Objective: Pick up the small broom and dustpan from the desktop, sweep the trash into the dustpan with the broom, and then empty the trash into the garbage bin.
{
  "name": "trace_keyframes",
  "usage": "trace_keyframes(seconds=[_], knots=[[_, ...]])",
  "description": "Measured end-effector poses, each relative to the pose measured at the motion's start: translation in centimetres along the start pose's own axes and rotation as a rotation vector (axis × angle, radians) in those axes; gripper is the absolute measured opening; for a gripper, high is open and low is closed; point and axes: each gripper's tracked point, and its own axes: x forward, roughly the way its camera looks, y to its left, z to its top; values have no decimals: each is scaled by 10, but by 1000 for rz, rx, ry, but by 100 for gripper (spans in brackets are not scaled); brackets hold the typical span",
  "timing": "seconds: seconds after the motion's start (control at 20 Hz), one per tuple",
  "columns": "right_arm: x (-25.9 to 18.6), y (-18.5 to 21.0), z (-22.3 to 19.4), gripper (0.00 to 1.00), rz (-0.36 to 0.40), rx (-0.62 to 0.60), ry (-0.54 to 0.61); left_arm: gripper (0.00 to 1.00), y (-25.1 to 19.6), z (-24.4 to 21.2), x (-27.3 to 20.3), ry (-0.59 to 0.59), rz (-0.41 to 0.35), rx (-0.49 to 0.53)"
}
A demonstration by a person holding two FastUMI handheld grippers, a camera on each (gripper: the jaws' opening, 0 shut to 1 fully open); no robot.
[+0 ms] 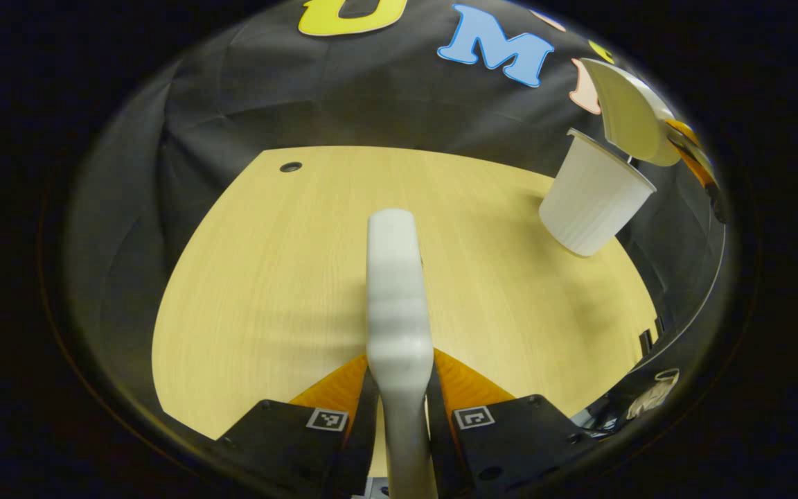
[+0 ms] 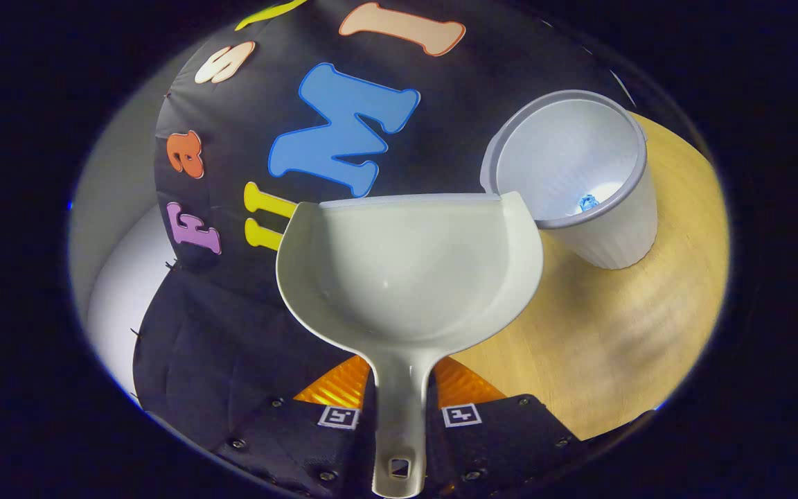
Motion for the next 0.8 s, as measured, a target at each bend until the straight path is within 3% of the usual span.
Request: trace_keyframes(seconds=[0.25,0.45,0.8], knots=[[11,-21,-56,29,-177,-205,5,43,26,-6,12,24,13,14],[29,-65,-91,29,-344,-371,63,43,30,-13,22,43,13,5],[53,-139,-151,29,-550,-566,184,42,36,-16,33,58,36,-8]])
